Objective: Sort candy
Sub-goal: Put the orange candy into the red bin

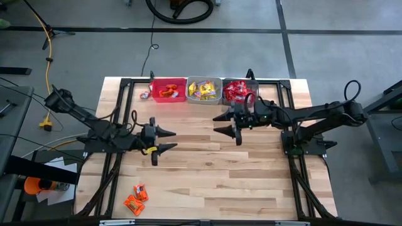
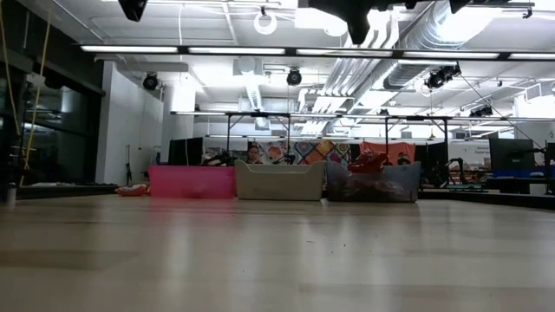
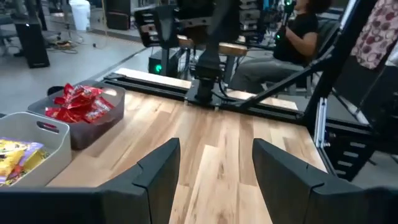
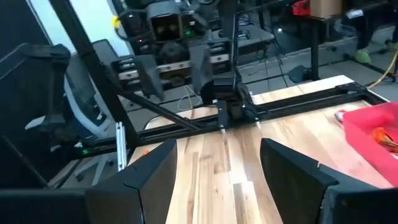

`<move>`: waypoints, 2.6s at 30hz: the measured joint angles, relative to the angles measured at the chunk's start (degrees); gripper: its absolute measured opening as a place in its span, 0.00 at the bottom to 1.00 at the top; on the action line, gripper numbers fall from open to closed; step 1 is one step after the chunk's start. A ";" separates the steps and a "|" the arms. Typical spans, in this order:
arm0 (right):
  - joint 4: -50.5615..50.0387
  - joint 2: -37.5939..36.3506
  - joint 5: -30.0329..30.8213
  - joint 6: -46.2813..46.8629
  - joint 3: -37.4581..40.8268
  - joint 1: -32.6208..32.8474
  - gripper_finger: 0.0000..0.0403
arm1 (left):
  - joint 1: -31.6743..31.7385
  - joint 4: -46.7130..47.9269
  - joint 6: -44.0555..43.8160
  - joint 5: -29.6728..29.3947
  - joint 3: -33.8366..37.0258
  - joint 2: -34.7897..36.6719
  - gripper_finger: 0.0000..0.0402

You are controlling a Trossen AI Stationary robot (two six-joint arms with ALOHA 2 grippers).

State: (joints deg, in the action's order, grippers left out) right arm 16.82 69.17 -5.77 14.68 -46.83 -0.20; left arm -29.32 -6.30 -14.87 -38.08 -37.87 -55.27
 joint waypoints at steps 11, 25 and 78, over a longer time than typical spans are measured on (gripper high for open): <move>-0.22 0.00 2.12 -0.20 0.00 0.56 0.56 | -0.28 25.55 -8.66 15.09 -10.14 -0.93 0.46; -5.01 0.00 4.30 -0.20 0.00 0.58 0.56 | -24.54 50.70 -18.58 33.68 -18.10 -26.30 0.46; 2.77 -0.02 6.22 -0.18 0.00 0.58 0.56 | 24.44 -7.43 6.89 21.46 -1.27 -4.41 0.00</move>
State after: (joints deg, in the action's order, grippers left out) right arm 19.59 69.15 0.45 14.50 -46.83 0.38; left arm -4.89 -13.73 -7.98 -16.62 -39.13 -59.68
